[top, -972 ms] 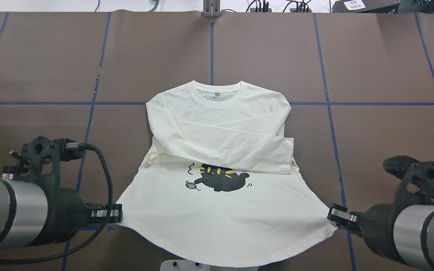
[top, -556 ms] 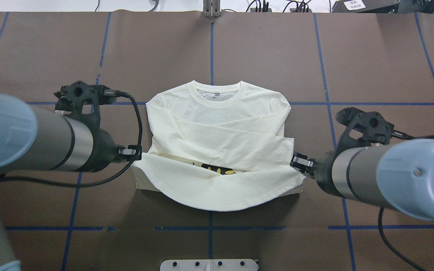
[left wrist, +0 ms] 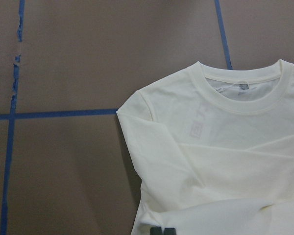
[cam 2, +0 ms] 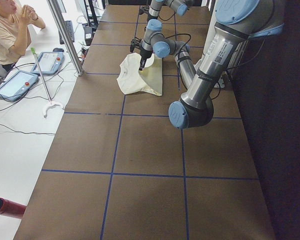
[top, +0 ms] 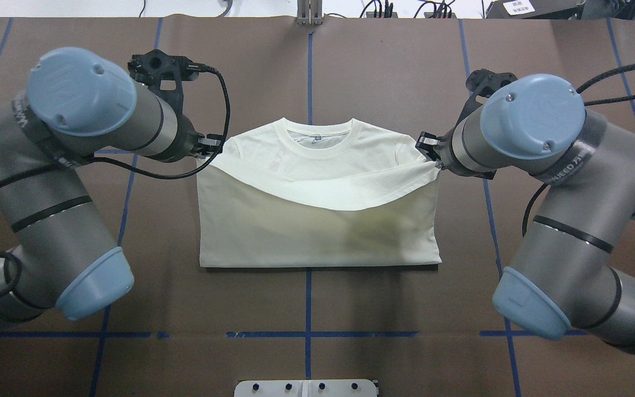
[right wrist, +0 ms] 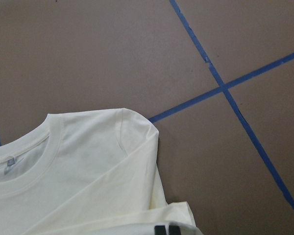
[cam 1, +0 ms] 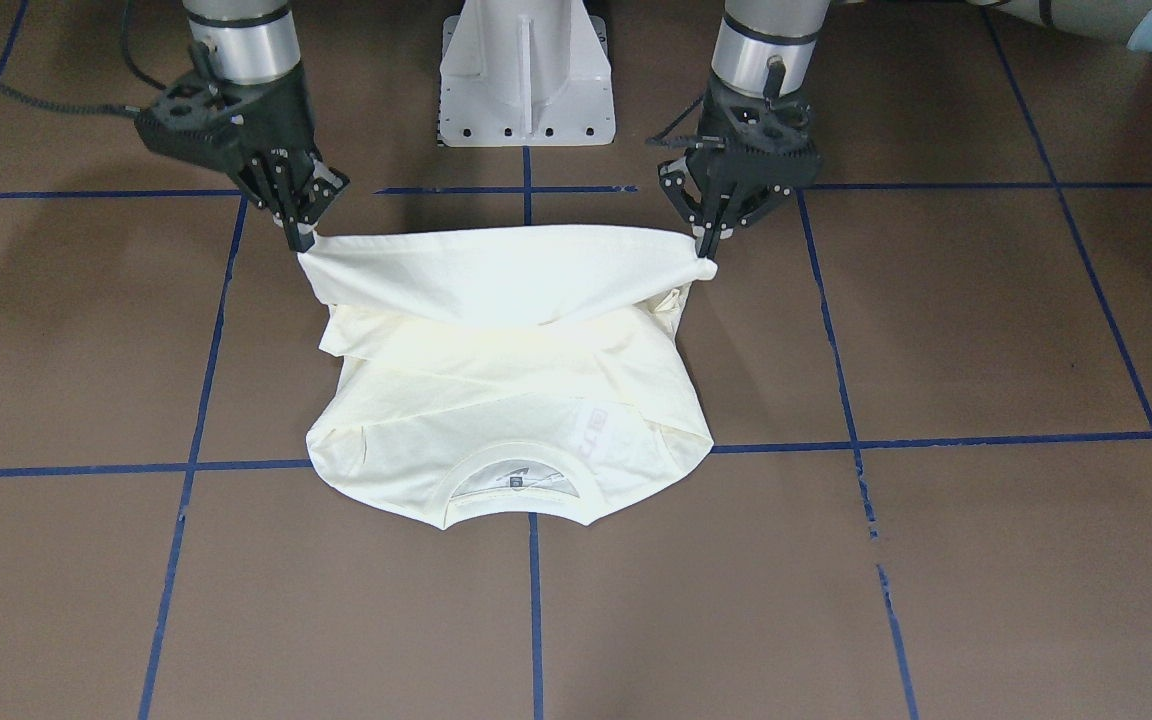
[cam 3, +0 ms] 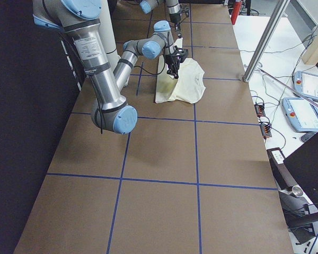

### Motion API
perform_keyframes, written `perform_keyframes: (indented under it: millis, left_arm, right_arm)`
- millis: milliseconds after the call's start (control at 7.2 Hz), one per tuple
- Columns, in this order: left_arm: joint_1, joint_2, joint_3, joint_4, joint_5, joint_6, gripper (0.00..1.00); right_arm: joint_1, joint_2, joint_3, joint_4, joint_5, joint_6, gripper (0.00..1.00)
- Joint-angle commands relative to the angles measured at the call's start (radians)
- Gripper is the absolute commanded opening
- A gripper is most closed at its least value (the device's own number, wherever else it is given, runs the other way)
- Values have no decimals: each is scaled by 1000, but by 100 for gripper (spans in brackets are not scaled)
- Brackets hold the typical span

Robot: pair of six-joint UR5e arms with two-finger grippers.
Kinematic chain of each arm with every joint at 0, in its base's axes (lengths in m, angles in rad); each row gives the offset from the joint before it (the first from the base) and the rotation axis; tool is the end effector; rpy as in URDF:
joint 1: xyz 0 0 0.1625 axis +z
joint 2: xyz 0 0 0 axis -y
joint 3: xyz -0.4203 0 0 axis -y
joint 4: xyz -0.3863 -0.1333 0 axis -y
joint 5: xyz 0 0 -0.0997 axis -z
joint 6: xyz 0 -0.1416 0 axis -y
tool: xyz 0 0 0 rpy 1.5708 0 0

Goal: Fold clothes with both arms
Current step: 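Lift the hem with both grippers and fold it toward the collar, then release the hem near the collar and draw both grippers back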

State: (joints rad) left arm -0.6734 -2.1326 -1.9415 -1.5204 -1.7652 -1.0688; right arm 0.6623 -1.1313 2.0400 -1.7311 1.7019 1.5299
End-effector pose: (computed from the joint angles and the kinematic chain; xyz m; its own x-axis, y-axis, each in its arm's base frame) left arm 0.4223 -0.4724 0.2193 0.6738 0.0664 -0.7359 0.1952 0.9446 0.2639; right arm -0.3907 -0.4502 0.2732 0.5994 0.4160 0.6838 -0.5154 0.8542 -0.0679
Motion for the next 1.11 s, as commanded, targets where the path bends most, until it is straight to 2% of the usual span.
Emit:
perform_keyframes:
  millis: [0, 278, 556, 833, 972]
  left_arm:
    - [-12, -24, 201, -169, 39, 9, 0]
    - [-12, -29, 349, -297, 76, 9, 0]
    - [-6, -68, 458, -325, 79, 18, 0]
    - [-3, -67, 496, -406, 78, 52, 0]
    - [-3, -63, 493, -424, 70, 68, 87]
  right_arm:
    - [40, 4, -151, 118, 13, -50, 0]
    - [40, 7, -278, 233, 10, -51, 0]
    - [33, 34, -397, 310, 7, -51, 0]
    - [28, 35, -441, 349, 5, -51, 0]
    - [28, 42, -452, 346, 4, -53, 58]
